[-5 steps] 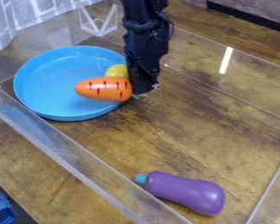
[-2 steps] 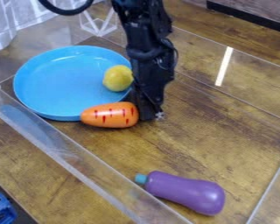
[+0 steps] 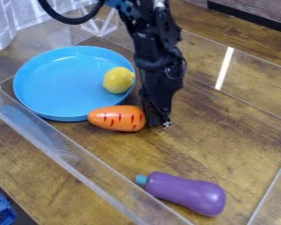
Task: Remove the carrot from the blue tray and put it on the table
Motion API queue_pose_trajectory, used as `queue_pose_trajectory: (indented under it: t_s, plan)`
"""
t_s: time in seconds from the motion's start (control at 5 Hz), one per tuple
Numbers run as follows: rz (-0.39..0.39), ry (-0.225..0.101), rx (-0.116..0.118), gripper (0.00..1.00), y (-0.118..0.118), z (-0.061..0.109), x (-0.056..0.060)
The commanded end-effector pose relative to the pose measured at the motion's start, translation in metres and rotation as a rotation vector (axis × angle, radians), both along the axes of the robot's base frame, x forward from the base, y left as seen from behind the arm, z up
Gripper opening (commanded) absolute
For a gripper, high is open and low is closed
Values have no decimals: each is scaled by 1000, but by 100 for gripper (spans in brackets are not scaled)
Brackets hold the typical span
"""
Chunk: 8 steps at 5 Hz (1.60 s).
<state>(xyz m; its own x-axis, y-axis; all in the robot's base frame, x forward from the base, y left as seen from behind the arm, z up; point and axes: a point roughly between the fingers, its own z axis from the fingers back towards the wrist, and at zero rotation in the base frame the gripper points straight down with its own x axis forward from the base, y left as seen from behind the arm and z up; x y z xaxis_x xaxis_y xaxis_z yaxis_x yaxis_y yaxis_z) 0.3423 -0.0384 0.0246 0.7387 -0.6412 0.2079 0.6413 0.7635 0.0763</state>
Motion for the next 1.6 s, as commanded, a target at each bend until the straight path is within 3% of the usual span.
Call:
queue_pose_trajectory:
  t_s: [0.0,0.6,0.8,1.0,1.4]
  plan:
    - [-61,-76,-15,0,-18,26,8]
    - [-135,-99,-30,0,-22,27,15]
    - [-140,-105,-35,0,-32,18,12]
    - [-144,-110,-41,100,-35,24,12]
    - [-148,-121,-48,100,-32,39,13]
